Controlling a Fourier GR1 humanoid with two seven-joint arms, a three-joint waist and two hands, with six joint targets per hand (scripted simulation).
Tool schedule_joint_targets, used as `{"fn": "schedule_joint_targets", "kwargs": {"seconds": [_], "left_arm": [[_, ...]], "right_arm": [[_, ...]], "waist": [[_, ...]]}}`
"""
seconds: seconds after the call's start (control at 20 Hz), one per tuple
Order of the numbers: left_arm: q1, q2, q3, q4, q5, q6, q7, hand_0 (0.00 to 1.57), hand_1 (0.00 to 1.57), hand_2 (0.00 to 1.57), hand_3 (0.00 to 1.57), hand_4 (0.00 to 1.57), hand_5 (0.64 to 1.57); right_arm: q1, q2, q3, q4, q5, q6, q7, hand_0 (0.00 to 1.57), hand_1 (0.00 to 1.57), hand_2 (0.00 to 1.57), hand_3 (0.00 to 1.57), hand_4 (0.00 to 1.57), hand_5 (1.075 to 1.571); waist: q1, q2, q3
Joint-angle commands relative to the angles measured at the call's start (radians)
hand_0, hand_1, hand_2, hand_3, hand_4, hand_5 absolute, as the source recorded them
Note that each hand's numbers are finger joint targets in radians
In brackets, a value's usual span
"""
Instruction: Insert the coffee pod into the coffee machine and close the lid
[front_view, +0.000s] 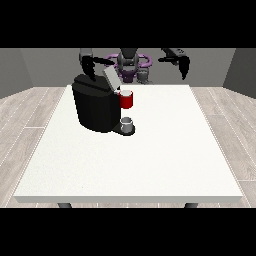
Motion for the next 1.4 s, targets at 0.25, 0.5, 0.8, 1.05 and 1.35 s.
{"fn": "schedule_joint_targets", "kwargs": {"seconds": [0.25,0.5,0.8,1.05,1.35], "left_arm": [[0.027,0.026,-0.015,-0.038,0.028,0.013,-0.029,0.0,0.0,0.0,0.0,0.0,1.571],[0.022,0.079,0.0,-0.034,0.043,-0.001,-0.011,0.0,0.0,0.0,0.0,0.0,1.571],[0.014,0.066,-0.016,-0.072,0.059,0.031,0.051,0.0,0.0,0.0,0.0,0.0,1.571],[0.008,0.027,-0.044,-0.053,0.032,0.081,0.034,0.0,0.0,0.0,0.0,0.0,1.571],[0.056,0.073,-0.019,-0.009,0.042,0.053,-0.039,0.0,0.0,0.0,0.0,0.19,1.571]], "right_arm": [[-0.122,-0.016,0.009,0.09,0.053,0.006,-0.014,0.0,0.0,0.0,0.0,0.0,1.571],[-0.14,-0.004,0.0,0.121,0.034,0.028,-0.014,0.0,0.0,0.0,0.0,0.0,1.571],[-0.137,0.017,0.024,0.164,0.071,0.024,-0.049,0.0,0.0,0.0,0.0,0.0,1.571],[-0.241,0.027,0.028,0.172,0.083,0.0,0.037,0.0,0.0,0.0,0.0,0.0,1.571],[-0.229,0.039,0.051,0.156,0.1,0.014,0.012,0.0,0.0,0.0,0.0,0.11,1.571]], "waist": [[-0.006,0.05,-0.0002],[-0.021,0.055,-0.0002],[-0.009,0.049,0.0],[-0.002,0.06,-0.0002],[-0.016,0.044,-0.0003]]}}
